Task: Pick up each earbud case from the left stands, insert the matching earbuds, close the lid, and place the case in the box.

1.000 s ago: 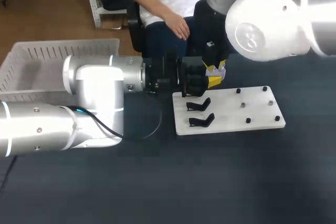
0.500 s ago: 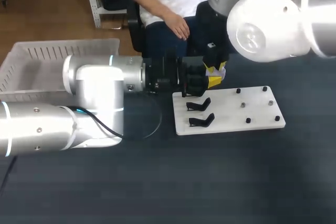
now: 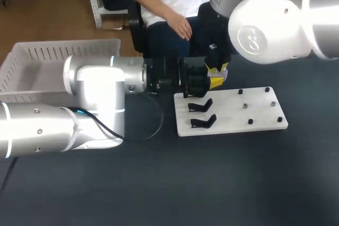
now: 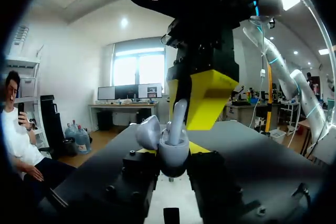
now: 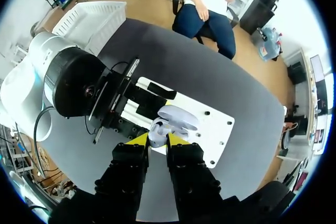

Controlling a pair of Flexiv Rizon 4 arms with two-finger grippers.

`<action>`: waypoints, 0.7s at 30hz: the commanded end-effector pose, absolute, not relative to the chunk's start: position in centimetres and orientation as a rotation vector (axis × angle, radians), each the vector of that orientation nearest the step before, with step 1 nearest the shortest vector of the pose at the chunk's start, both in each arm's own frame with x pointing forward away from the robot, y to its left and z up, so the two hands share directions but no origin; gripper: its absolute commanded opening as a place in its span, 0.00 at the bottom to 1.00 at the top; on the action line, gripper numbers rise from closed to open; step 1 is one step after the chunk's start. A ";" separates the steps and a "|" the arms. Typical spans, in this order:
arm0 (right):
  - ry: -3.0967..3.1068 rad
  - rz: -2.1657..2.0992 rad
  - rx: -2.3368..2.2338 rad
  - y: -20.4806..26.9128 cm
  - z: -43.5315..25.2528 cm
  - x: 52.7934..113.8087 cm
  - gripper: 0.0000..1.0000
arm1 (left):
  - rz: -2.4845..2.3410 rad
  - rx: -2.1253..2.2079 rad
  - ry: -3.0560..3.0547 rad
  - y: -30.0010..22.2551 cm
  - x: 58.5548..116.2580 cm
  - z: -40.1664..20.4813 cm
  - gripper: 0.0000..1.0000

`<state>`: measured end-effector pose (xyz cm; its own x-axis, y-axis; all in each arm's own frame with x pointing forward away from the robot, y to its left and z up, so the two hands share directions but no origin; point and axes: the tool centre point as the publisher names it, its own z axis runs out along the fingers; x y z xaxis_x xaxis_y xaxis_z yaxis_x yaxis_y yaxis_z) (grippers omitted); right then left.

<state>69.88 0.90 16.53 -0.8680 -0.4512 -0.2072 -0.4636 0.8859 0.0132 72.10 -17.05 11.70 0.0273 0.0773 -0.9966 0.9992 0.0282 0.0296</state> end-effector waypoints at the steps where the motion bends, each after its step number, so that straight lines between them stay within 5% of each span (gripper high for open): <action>1: 2.855 0.082 -0.690 0.8 16.7 69.7 0.00 | -1.132 1.261 1.260 -17.1 72.3 11.8 0.00; 21: 2.877 0.075 -0.688 0.6 16.5 70.4 0.00 | -1.132 1.261 1.260 -17.1 72.3 11.8 0.00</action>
